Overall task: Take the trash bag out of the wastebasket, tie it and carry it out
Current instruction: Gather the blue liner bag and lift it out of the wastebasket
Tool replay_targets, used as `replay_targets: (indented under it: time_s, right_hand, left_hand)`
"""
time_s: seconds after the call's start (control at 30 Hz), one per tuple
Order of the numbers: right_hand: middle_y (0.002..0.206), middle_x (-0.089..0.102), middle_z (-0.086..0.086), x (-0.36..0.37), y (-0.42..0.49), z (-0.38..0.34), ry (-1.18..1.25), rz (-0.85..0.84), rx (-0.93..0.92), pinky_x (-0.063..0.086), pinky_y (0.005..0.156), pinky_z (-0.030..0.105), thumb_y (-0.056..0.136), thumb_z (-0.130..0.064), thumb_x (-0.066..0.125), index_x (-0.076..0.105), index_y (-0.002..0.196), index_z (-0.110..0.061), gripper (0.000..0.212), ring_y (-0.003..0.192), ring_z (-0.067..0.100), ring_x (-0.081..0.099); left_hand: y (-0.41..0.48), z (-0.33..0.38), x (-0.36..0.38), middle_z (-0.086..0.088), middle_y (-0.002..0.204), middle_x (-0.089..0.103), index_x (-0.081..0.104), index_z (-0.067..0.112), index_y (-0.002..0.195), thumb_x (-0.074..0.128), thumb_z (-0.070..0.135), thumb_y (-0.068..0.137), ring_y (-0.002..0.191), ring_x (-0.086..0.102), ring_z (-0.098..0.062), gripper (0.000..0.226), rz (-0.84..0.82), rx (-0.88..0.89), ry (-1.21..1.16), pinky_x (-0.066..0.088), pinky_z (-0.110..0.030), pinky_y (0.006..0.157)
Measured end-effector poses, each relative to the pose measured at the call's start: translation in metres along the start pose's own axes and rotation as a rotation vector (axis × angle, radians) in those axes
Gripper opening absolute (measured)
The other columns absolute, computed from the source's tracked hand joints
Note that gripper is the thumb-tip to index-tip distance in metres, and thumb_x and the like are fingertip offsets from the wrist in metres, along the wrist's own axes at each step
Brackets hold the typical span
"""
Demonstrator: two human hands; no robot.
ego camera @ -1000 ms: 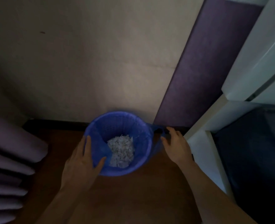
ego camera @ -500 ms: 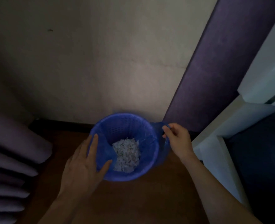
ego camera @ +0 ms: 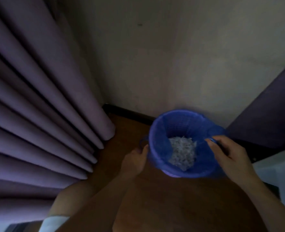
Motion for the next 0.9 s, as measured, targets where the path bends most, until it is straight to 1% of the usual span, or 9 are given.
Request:
replay_targets:
  time_s: [0.13, 0.2, 0.3, 0.4, 0.5, 0.63, 0.7, 0.77, 0.9]
  right_hand:
    - [0.072, 0.064, -0.012, 0.005, -0.002, -0.003, -0.025, -0.043, 0.016, 0.045, 0.054, 0.018, 0.093, -0.044, 0.054, 0.064, 0.096, -0.032, 0.016, 0.058, 0.008, 0.061]
    - [0.072, 0.064, -0.01, 0.007, -0.002, -0.005, -0.022, -0.046, 0.017, 0.045, 0.055, 0.019, 0.092, -0.045, 0.054, 0.064, 0.096, -0.032, 0.018, 0.059, 0.01, 0.061]
    - [0.07, 0.063, -0.007, 0.005, -0.001, -0.008, -0.02, -0.04, 0.0, 0.046, 0.054, 0.02, 0.093, -0.042, 0.054, 0.064, 0.093, -0.033, 0.014, 0.058, 0.012, 0.061]
    - [0.064, 0.059, -0.001, 0.002, 0.003, -0.011, 0.005, -0.001, -0.011, 0.045, 0.054, 0.025, 0.096, -0.039, 0.054, 0.058, 0.08, -0.034, 0.017, 0.052, 0.013, 0.057]
    - [0.056, 0.054, -0.002, 0.0, 0.008, -0.014, 0.089, 0.107, 0.02, 0.044, 0.049, 0.026, 0.097, -0.04, 0.055, 0.055, 0.076, -0.029, 0.023, 0.046, 0.011, 0.052]
    - [0.055, 0.058, -0.006, -0.002, 0.02, -0.015, 0.204, 0.23, 0.163, 0.044, 0.047, 0.021, 0.09, -0.059, 0.054, 0.063, 0.11, -0.031, 0.036, 0.047, 0.004, 0.053]
    - [0.06, 0.059, -0.009, -0.001, 0.025, -0.014, 0.227, 0.239, 0.209, 0.046, 0.054, 0.024, 0.091, -0.059, 0.05, 0.058, 0.124, -0.037, 0.041, 0.056, 0.006, 0.056]
    - [0.057, 0.059, -0.011, 0.001, 0.027, -0.017, 0.241, 0.234, 0.199, 0.047, 0.057, 0.025, 0.098, -0.051, 0.047, 0.059, 0.125, -0.034, 0.034, 0.055, 0.004, 0.055]
    - [0.054, 0.058, 0.001, 0.002, 0.026, -0.029, 0.333, 0.227, 0.143, 0.044, 0.045, 0.023, 0.106, -0.03, 0.042, 0.063, 0.113, -0.022, 0.024, 0.04, 0.008, 0.048]
  left_hand:
    - [0.001, 0.014, 0.004, -0.021, 0.129, 0.064, 0.057, 0.005, 0.131, 0.038, 0.066, 0.095, 0.117, 0.063, -0.038, 0.073, -0.149, -0.263, -0.597, 0.052, -0.046, 0.099]
    - [0.0, 0.022, 0.006, -0.019, 0.128, 0.065, 0.056, 0.005, 0.131, 0.047, 0.059, 0.095, 0.112, 0.066, -0.036, 0.066, -0.178, -0.301, -0.842, 0.055, -0.049, 0.094]
    - [0.003, 0.024, -0.002, -0.016, 0.113, 0.068, 0.065, 0.001, 0.119, 0.062, 0.041, 0.095, 0.104, 0.067, -0.035, 0.046, -0.055, -0.272, -1.135, 0.054, -0.054, 0.095]
    - [0.011, 0.018, -0.012, -0.016, 0.09, 0.068, 0.068, 0.002, 0.086, 0.064, 0.029, 0.095, 0.096, 0.067, -0.043, 0.029, 0.117, -0.294, -1.152, 0.055, -0.05, 0.089]
    - [0.017, 0.018, -0.019, -0.009, 0.094, 0.073, 0.073, 0.012, 0.088, 0.063, 0.032, 0.096, 0.093, 0.07, -0.033, 0.024, 0.224, -0.223, -1.155, 0.059, -0.047, 0.08]
    - [0.018, 0.031, -0.032, 0.003, 0.076, 0.072, 0.073, 0.027, 0.081, 0.063, 0.037, 0.094, 0.059, 0.068, -0.006, 0.02, 0.232, -0.059, -1.139, 0.051, -0.022, 0.051]
    - [0.014, 0.042, -0.039, 0.004, 0.072, 0.073, 0.074, 0.027, 0.08, 0.062, 0.041, 0.094, 0.06, 0.068, -0.006, 0.023, 0.213, 0.046, -1.04, 0.051, -0.019, 0.051]
    - [0.007, 0.055, -0.045, 0.003, 0.075, 0.075, 0.076, 0.024, 0.085, 0.062, 0.04, 0.094, 0.067, 0.07, -0.011, 0.023, 0.195, 0.14, -1.021, 0.052, -0.024, 0.055]
    - [-0.005, 0.072, -0.051, -0.001, 0.086, 0.074, 0.072, 0.018, 0.093, 0.059, 0.031, 0.098, 0.08, 0.07, -0.016, 0.019, 0.194, 0.257, -0.987, 0.054, -0.032, 0.067]
Point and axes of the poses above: each hand's wrist, its own y-axis towards the middle knuckle, its own x-axis out of the palm, z = x × y, the point moved 1 cm from there along y, towards the middle knuckle
